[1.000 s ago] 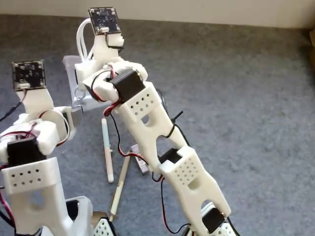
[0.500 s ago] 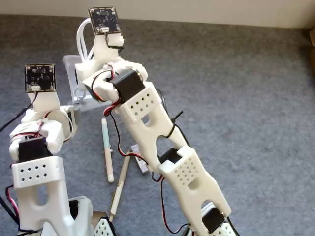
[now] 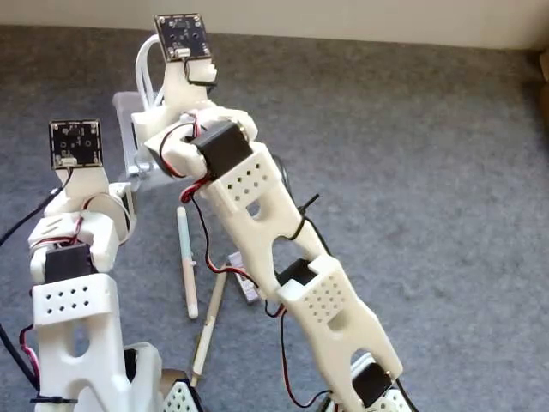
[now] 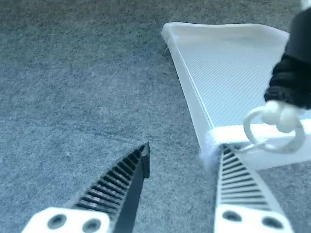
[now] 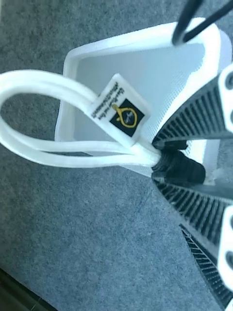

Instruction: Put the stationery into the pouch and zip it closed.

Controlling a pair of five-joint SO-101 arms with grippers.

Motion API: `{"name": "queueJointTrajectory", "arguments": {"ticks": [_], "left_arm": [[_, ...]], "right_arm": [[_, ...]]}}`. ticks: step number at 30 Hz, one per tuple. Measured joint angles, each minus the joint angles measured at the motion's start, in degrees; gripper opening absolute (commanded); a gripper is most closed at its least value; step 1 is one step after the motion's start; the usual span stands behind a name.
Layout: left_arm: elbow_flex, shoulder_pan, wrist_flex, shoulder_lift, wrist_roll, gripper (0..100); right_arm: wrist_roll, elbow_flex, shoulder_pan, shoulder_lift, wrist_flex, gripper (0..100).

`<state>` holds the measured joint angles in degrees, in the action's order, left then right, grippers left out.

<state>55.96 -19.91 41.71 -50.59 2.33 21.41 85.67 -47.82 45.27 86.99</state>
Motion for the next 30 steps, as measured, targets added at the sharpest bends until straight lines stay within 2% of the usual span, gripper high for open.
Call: {"name": "queueJointTrajectory", "arguments": {"ticks": [4,10,21,24,30], "left_arm": [[1.1,0.3,-2.7,0.1,0.0,9],[1.2,4.3,-3.0,0.1,0.0,0],[1.1,6.2,-2.6,0.1,-1.8,1],[-1.4,3.8,0.1,0.1,-4.6,1],[-5.5,2.8,5.5,-0.1,-5.7,1]], "right_arm": [[0.0,0.0,0.0,0.0,0.5,0.5],[0.0,0.0,0.0,0.0,0.6,0.5],[0.0,0.0,0.0,-0.2,3.8,0.5],[0.0,0.0,0.9,-0.4,6.4,0.5],[-0.2,1.5,4.0,-3.2,9.8,0.5]]}}
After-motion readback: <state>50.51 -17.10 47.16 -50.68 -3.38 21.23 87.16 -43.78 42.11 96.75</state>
